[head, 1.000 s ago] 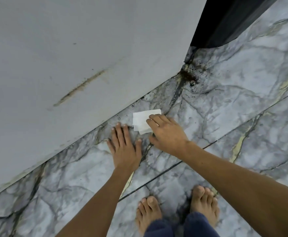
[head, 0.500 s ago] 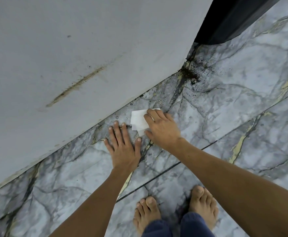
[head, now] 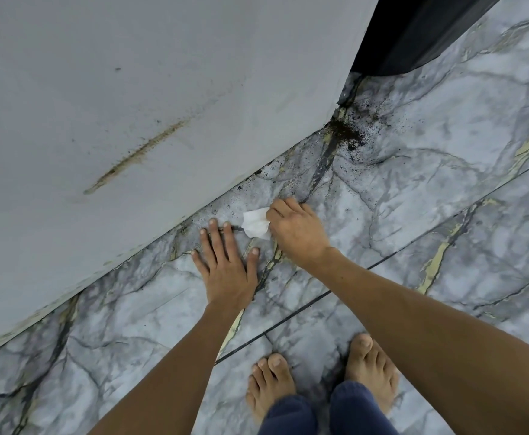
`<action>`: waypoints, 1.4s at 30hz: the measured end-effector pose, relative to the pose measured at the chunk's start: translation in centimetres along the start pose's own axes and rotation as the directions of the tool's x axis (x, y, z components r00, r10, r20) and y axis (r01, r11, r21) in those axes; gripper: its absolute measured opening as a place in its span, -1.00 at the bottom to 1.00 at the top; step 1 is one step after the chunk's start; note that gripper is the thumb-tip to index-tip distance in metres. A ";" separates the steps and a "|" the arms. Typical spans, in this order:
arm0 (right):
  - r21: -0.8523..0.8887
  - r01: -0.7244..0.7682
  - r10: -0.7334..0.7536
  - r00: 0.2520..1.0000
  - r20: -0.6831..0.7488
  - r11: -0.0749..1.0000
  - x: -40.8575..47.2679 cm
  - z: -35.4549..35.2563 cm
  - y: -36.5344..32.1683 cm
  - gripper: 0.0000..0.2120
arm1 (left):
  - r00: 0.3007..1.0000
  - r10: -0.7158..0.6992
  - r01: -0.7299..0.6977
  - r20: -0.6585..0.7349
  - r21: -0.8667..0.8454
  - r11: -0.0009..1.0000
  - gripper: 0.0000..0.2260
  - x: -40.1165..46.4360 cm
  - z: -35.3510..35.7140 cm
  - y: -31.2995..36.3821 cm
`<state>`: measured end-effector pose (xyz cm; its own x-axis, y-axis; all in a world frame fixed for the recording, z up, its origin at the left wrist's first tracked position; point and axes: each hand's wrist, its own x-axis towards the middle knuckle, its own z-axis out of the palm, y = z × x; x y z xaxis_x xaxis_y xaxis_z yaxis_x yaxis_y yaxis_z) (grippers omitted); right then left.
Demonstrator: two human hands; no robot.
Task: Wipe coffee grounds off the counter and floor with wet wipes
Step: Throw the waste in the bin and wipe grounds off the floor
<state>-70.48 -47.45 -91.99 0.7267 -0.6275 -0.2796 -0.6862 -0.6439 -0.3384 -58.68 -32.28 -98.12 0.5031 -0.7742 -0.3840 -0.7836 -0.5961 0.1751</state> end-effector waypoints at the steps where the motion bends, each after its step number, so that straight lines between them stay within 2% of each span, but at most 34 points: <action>1: 0.015 0.007 -0.006 1.000 -0.010 1.000 -0.1 -0.1 0.1 -0.80 | 1.000 0.001 -0.001 -0.007 -0.005 1.000 -0.33 0.0 0.0 0.0; 8: 0.078 -0.007 0.014 0.996 -0.088 0.997 -2.1 -1.2 1.0 -0.82 | 0.999 0.008 -0.010 -0.034 -0.054 0.999 -0.33 -0.2 -0.2 0.1; 13: 0.091 0.005 0.006 0.993 -0.116 0.996 -4.0 -3.1 2.0 -0.86 | 1.000 0.009 -0.010 -0.025 -0.027 1.000 -0.34 -0.4 -0.7 0.2; 16: 0.092 -0.006 0.017 0.993 -0.119 0.996 -4.7 -4.5 2.7 -0.92 | 1.000 0.005 -0.005 0.003 -0.026 1.000 -0.36 -0.5 -1.5 0.4; 22: 0.100 -0.046 0.058 0.990 -0.126 0.994 -6.8 -8.2 2.1 -0.88 | 0.997 0.000 0.002 0.079 -0.031 1.000 -0.40 -2.3 -6.0 2.0; 28: 0.117 -0.114 0.130 0.982 -0.139 0.987 -11.1 -15.1 0.8 -0.83 | 0.994 0.029 -0.024 0.102 -0.055 0.998 -0.34 -5.7 -15.0 4.6; 34: 0.173 -0.208 0.241 0.950 -0.198 0.963 -16.0 -26.5 -0.7 -0.81 | 0.993 0.035 -0.019 0.110 -0.137 0.990 -0.46 -9.9 -27.0 9.2; 42: 0.295 -0.285 0.375 0.870 -0.320 0.912 -21.3 -44.9 -4.5 -0.80 | 0.973 0.230 -0.224 0.000 -0.221 0.949 -0.47 -15.1 -45.8 18.3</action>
<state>-84.27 -50.83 -44.20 0.3641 -0.9277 -0.0827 -0.8234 -0.2791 -0.4941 -63.96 -41.25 -47.57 0.3094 -0.8905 -0.3337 -0.7762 -0.4392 0.4523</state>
